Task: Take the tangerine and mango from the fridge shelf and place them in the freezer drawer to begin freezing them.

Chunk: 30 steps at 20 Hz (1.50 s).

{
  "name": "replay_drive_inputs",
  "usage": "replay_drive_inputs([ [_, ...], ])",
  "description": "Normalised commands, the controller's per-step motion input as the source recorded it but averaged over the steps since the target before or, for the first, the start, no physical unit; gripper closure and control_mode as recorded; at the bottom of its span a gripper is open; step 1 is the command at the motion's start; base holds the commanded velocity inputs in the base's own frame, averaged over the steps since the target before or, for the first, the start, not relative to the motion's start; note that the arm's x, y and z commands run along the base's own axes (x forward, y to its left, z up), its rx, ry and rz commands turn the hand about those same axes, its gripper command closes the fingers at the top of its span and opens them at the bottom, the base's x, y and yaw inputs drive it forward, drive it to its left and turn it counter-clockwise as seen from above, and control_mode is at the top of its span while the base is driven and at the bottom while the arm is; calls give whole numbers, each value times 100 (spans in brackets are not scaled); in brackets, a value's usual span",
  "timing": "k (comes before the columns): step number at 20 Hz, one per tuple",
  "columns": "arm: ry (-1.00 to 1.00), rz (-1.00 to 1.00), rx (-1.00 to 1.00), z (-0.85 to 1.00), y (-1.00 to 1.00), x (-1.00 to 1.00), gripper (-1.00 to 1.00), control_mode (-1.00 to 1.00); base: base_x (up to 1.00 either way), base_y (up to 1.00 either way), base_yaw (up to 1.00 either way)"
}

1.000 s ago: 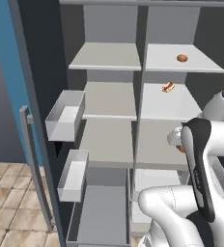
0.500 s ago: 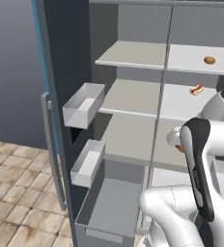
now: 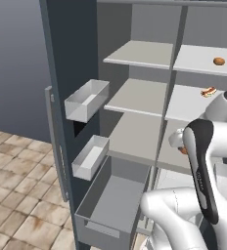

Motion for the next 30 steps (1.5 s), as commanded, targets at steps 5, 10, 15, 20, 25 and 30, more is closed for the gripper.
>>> replay_drive_inputs([
  [5,1,2,-1,-5,5,7,100,-100,0,0,0],
  [10,23,2,-6,-49,18,50,100,-100,0,0,0],
  [15,33,1,0,-56,23,44,100,-100,0,0,0],
  [20,20,1,1,-50,19,35,100,-100,0,0,0],
  [25,3,2,1,-61,36,13,100,-100,0,0,0],
  [30,0,2,1,-84,37,13,100,-100,0,0,0],
])
